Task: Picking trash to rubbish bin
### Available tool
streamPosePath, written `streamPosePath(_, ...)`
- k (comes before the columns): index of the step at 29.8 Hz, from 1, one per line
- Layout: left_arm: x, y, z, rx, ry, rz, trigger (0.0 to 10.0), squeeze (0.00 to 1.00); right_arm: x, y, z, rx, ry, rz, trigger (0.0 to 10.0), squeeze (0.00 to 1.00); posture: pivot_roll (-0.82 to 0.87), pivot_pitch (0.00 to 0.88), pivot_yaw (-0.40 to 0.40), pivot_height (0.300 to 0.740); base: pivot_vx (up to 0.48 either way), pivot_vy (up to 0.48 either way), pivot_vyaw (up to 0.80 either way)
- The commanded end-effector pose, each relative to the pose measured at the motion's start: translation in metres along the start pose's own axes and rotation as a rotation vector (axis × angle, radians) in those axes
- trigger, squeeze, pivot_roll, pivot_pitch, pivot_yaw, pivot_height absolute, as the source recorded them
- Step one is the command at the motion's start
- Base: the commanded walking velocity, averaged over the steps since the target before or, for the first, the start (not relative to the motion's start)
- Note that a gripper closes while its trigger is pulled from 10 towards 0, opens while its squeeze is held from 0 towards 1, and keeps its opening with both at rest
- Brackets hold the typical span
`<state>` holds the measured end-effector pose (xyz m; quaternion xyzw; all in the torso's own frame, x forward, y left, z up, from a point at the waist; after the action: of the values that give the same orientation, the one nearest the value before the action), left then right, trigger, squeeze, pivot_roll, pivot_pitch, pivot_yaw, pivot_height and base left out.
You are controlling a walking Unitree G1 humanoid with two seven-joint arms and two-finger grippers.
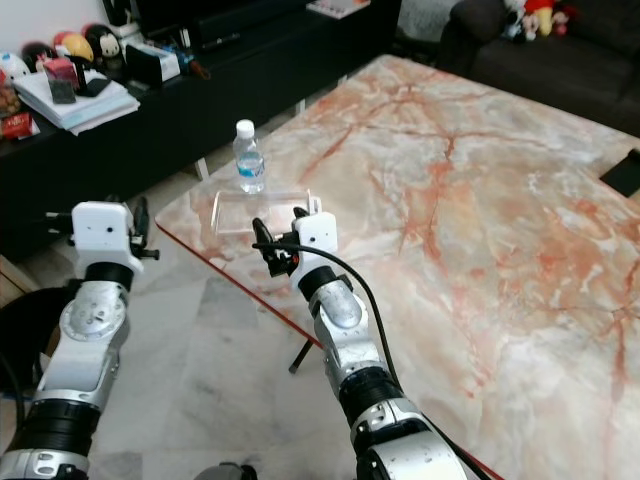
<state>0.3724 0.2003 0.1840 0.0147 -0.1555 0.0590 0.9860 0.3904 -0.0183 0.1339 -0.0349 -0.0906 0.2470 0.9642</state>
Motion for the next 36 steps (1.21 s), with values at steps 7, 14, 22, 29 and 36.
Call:
streamPosePath(7, 0.0, -0.01, -0.002, -0.017, 0.013, -0.033, 10.0, 0.0, 0.005, 0.013, 0.004, 0.036, -0.009, 0.012, 10.0, 0.0, 0.13, 0.146, -0.031, 0.74, 0.366, 0.0, 0.0)
streamPosePath(14, -0.001, -0.015, -0.007, -0.017, 0.039, -0.07, 10.0, 0.0, 0.005, 0.014, 0.003, 0.036, -0.009, 0.017, 10.0, 0.0, 0.13, 0.132, -0.027, 0.74, 0.364, 0.0, 0.0)
streamPosePath(22, -0.01, -0.042, -0.021, -0.055, 0.109, -0.246, 10.0, 0.0, 0.005, 0.015, 0.003, 0.036, -0.01, 0.02, 10.0, 0.0, 0.13, 0.124, -0.026, 0.74, 0.175, 0.0, 0.0)
streamPosePath(29, -0.017, -0.046, -0.038, -0.041, 0.204, -0.32, 10.0, 0.0, 0.004, 0.015, 0.003, 0.036, -0.009, 0.018, 10.0, 0.0, 0.13, 0.133, -0.026, 0.74, 0.0, 0.0, 0.0)
streamPosePath(36, -0.018, -0.02, -0.054, -0.17, 0.298, -0.268, 10.0, 0.0, 0.004, 0.012, 0.002, 0.036, -0.006, 0.01, 10.0, 0.0, 0.13, 0.145, -0.027, 0.74, 0.0, 0.0, 0.0)
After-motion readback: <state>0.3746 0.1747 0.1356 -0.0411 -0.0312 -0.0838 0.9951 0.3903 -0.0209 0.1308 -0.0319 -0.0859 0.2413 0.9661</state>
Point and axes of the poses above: a point about 5 cm out from each wrist's last joint towards the gripper, its own x axis pointing out of the wrist towards the gripper, its own z axis along the axis of the wrist's last joint, y = z × x, the point moved 5 cm from there along x, pointing out of the wrist towards the gripper, and after that the axes turned 11 degrees about -x, right-handed, at the moved point
